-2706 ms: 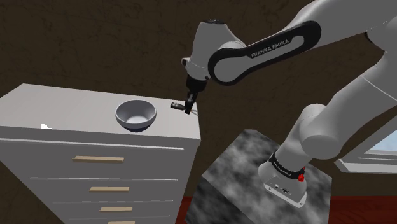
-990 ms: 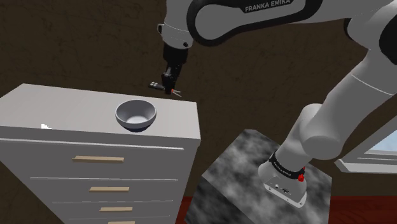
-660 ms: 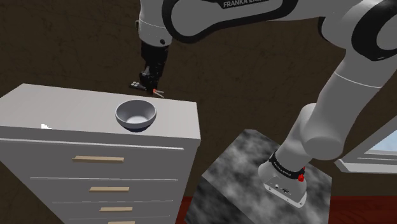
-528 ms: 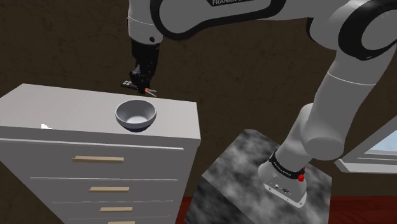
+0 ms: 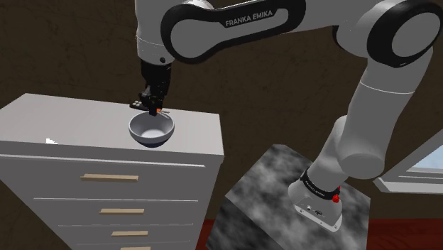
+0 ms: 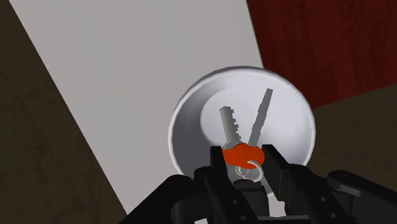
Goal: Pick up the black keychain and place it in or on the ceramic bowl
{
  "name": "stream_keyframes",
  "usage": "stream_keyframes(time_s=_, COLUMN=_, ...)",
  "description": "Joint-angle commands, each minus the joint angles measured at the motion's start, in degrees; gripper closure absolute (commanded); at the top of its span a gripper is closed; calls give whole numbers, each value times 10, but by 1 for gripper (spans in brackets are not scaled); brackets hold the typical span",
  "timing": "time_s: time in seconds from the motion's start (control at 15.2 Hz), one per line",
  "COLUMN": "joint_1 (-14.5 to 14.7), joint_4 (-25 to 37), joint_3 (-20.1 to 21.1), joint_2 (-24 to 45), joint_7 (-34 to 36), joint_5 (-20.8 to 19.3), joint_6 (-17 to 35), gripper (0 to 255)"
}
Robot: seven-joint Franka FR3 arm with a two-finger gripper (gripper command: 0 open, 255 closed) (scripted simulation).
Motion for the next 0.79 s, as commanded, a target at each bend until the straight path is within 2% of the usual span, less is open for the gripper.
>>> stream_keyframes(time_s=0.0, joint_1=0, joint_4=-11, joint_3=-1, joint_2=4, joint_7=2, joint_5=-2, joint_6=15, gripper=255)
stream_keyframes(time_s=0.4, joint_1=1, joint_4=-41, joint_3=-3, joint_2=19, joint_7=8, joint_5=-11, joint_6=58, gripper=255)
stream_keyframes(time_s=0.73, joint_1=1, joint_4=-41, joint_3=-3, joint_2=19, joint_7=8, joint_5=-11, joint_6=58, gripper=255)
